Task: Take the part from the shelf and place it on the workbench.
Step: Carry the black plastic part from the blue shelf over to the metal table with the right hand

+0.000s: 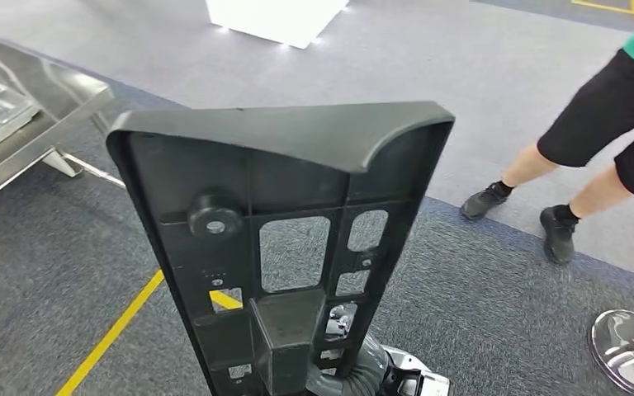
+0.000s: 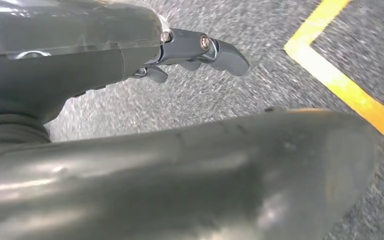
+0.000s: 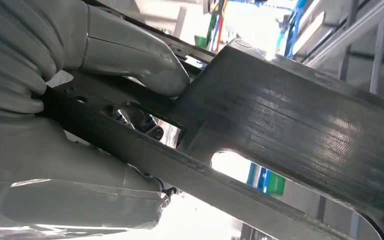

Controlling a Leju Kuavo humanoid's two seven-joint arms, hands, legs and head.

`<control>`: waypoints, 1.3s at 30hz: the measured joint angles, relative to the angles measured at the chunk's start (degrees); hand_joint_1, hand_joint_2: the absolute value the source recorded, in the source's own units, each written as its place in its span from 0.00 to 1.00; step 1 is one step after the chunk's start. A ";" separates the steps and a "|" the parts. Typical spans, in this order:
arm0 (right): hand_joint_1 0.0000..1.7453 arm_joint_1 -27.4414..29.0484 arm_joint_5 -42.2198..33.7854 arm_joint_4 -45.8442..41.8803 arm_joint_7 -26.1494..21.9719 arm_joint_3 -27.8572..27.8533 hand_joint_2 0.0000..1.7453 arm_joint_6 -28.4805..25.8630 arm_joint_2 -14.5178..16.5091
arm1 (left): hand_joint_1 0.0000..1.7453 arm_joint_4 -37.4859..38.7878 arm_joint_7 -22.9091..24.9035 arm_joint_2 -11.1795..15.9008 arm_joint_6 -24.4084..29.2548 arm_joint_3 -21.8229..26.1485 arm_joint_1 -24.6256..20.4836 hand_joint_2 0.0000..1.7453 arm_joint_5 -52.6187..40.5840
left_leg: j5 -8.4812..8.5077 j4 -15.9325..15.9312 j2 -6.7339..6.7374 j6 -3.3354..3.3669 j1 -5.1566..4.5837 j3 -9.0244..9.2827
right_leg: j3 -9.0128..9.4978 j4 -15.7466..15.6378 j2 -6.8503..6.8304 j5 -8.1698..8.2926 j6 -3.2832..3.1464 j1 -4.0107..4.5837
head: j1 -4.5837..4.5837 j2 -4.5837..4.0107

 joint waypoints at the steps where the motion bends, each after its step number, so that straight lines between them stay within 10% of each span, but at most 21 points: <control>1: 1.00 -0.26 -0.23 0.17 0.00 0.02 1.00 0.16 -0.07 | 0.00 0.01 -0.16 0.00 0.05 0.08 0.08 0.00 0.03 | 1.69 -4.21 1.05 0.13 -0.04 2.25 | 0.15 0.14 -0.66 -0.22 0.18 0.03 | 0.01 0.00; 4: 1.00 -1.08 -0.70 0.71 -0.02 0.06 1.00 0.31 -0.35 | 0.00 0.02 -0.62 -0.01 0.27 0.35 0.07 0.00 0.21 | 3.54 -11.59 3.13 1.31 -0.67 6.08 | 0.49 0.46 -2.26 -0.79 1.00 0.41 | 0.02 0.00; 6: 1.00 -1.63 -0.85 1.11 -0.04 0.22 1.00 0.14 -0.50 | 0.00 0.02 -0.80 -0.01 0.44 0.71 0.27 0.00 0.51 | 3.56 -11.76 2.17 1.99 -0.82 5.99 | 0.72 0.39 -3.05 -0.94 1.57 0.48 | 0.02 0.00; 9: 1.00 -2.32 -1.23 1.59 -0.04 0.62 1.00 -0.72 -0.80 | 0.00 0.00 -1.18 -0.13 0.40 1.41 0.37 0.00 0.96 | 3.98 -12.38 0.64 2.90 -0.44 6.31 | -0.42 3.76 -0.08 -3.43 2.50 0.11 | 0.02 0.00; 13: 1.00 -2.38 -1.47 2.33 -0.04 1.06 1.00 -2.16 -1.74 | 0.00 0.00 -1.71 -0.22 -0.32 1.78 0.00 0.00 0.93 | 4.15 -12.36 -1.88 3.35 -0.45 6.12 | -7.17 16.86 3.00 -8.66 2.83 -0.16 | 0.02 0.00; 17: 1.00 -2.41 -1.13 2.49 -0.04 1.43 1.00 -3.45 -1.97 | 0.00 0.01 -1.82 -0.27 -0.72 1.98 -0.27 0.00 0.64 | 4.07 -11.98 -4.84 3.00 -0.50 6.21 | -2.96 6.36 5.81 -1.55 2.19 -0.34 | 0.02 0.00; 20: 1.00 -2.45 -0.72 2.44 -0.02 1.52 1.00 -3.81 -1.99 | 0.00 0.01 -1.83 -0.33 -0.74 2.42 -0.50 0.00 0.61 | 4.20 -11.79 -6.72 1.97 -0.39 5.60 | -0.97 1.27 8.01 -0.24 1.72 -0.29 | 0.02 0.00; 22: 1.00 -2.55 -0.60 2.35 -0.01 1.66 1.00 -3.85 -2.01 | 0.00 0.01 -1.84 -0.29 -0.72 2.68 -0.45 0.00 0.61 | 4.30 -11.81 -7.35 1.21 -0.18 5.21 | -0.83 0.87 6.59 -0.02 1.16 -0.28 | 0.02 0.00; 24: 1.00 -2.63 -0.55 2.15 0.02 1.84 1.00 -3.86 -1.99 | 0.00 0.01 -1.83 -0.24 -0.68 2.78 -0.51 0.00 0.61 | 2.83 -9.57 -4.95 0.66 -0.29 4.07 | -0.51 0.30 5.08 0.19 0.40 -0.49 | 0.01 0.00; 26: 1.00 -2.57 -0.50 2.00 0.04 1.92 1.00 -3.89 -2.00 | 0.00 0.01 -1.80 -0.22 -0.68 2.79 -0.76 0.00 0.58 | -0.79 -2.82 -1.68 0.22 -0.28 0.90 | -0.33 0.12 3.41 0.12 -0.11 -0.35 | 0.01 0.00; 29: 1.00 -2.51 -0.43 1.98 0.08 1.93 1.00 -3.98 -2.01 | 0.00 0.00 -1.72 -0.22 -0.71 2.80 -0.87 0.00 0.45 | -2.97 4.38 -0.52 -0.17 -0.15 -2.39 | -0.20 0.22 0.86 -0.21 -0.23 -0.11 | 0.01 0.00; 33: 1.00 -2.54 -0.38 1.95 0.09 1.93 1.00 -4.08 -2.01 | 0.00 0.00 -1.69 -0.20 -0.72 2.81 -0.95 0.00 0.20 | 2.81 -8.82 2.90 0.73 -0.63 4.95 | 0.63 0.37 -1.81 -0.96 0.41 0.19 | 0.02 0.00; 35: 1.00 -2.56 -0.37 1.88 0.10 1.93 1.00 -4.09 -2.01 | 0.00 0.00 -1.68 -0.20 -0.72 2.81 -1.09 0.00 0.08 | 3.13 -11.73 4.00 1.57 -1.12 6.33 | 0.89 0.46 -2.89 -1.30 0.97 0.46 | 0.02 0.00; 37: 1.00 -2.57 -0.32 1.75 0.10 1.93 1.00 -4.13 -2.02 | 0.00 0.00 -1.63 -0.21 -0.74 2.82 -0.96 0.00 0.03 | 3.30 -11.94 2.67 2.15 -1.08 6.20 | 1.07 0.49 -3.71 -1.57 1.56 0.48 | 0.01 0.00; 39: 1.00 -2.52 -0.21 1.60 0.11 1.93 1.00 -4.29 -2.03 | 0.00 0.00 -1.61 -0.24 -0.78 2.84 -0.85 0.00 0.07 | 3.60 -12.36 1.43 2.72 -0.74 6.36 | 0.51 2.32 -1.69 -3.04 2.22 0.26 | 0.02 0.00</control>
